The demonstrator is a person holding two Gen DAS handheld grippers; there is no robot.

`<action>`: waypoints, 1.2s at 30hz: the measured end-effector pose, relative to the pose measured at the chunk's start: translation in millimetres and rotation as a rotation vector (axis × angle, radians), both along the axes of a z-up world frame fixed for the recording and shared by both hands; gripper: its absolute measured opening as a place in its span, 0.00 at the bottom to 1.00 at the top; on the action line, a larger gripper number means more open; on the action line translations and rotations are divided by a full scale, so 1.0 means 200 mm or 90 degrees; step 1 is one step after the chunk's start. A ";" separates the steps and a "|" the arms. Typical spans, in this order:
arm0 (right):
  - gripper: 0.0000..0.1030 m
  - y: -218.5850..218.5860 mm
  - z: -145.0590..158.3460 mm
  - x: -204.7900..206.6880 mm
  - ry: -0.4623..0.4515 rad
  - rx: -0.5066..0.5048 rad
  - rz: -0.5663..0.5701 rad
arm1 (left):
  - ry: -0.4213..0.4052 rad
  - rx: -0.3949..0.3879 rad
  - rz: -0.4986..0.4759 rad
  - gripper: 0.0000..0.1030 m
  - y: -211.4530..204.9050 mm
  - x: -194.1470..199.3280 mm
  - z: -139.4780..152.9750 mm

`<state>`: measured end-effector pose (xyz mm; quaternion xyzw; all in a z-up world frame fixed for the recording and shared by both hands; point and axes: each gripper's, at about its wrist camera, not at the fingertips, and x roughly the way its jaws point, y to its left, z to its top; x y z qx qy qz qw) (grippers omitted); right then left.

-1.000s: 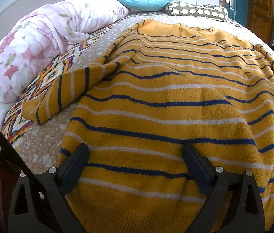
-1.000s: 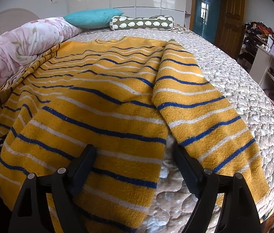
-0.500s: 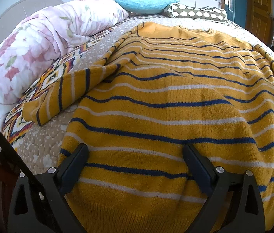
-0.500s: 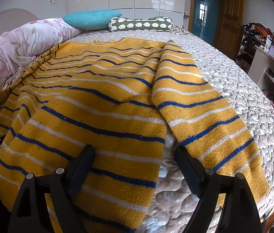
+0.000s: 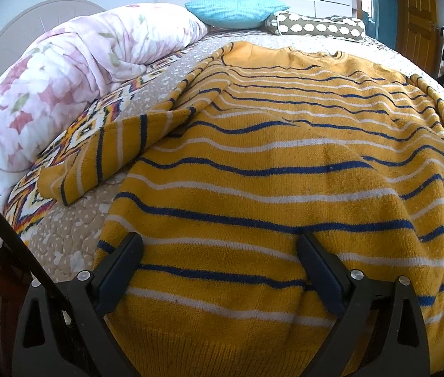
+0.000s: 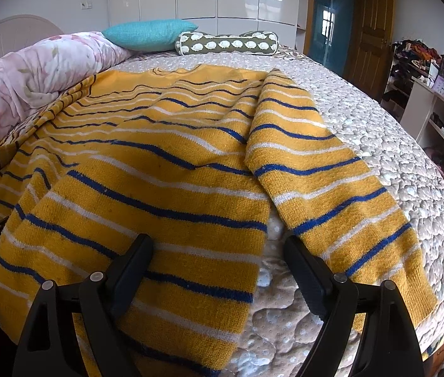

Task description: Fold small clothes

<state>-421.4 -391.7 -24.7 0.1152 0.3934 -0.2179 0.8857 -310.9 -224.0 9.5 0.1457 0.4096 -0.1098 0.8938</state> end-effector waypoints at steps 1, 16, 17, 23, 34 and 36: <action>0.86 0.00 0.00 0.00 0.000 0.000 0.000 | 0.000 0.000 0.000 0.95 0.00 0.00 0.00; 0.87 0.02 0.00 -0.01 -0.010 -0.007 0.004 | 0.017 -0.028 -0.035 0.94 0.20 0.02 0.20; 0.87 0.02 0.00 -0.01 -0.009 -0.007 0.004 | 0.000 -0.035 -0.031 0.94 0.25 0.02 0.23; 0.89 0.02 -0.01 -0.01 -0.011 -0.011 -0.001 | -0.074 0.006 -0.021 0.94 0.58 0.26 0.33; 0.90 0.01 -0.02 0.00 -0.011 -0.018 -0.001 | 0.029 -0.052 0.062 0.14 0.81 0.74 0.21; 0.91 0.00 -0.02 0.01 -0.010 -0.018 0.000 | -0.007 -0.037 0.146 0.15 0.92 0.82 0.30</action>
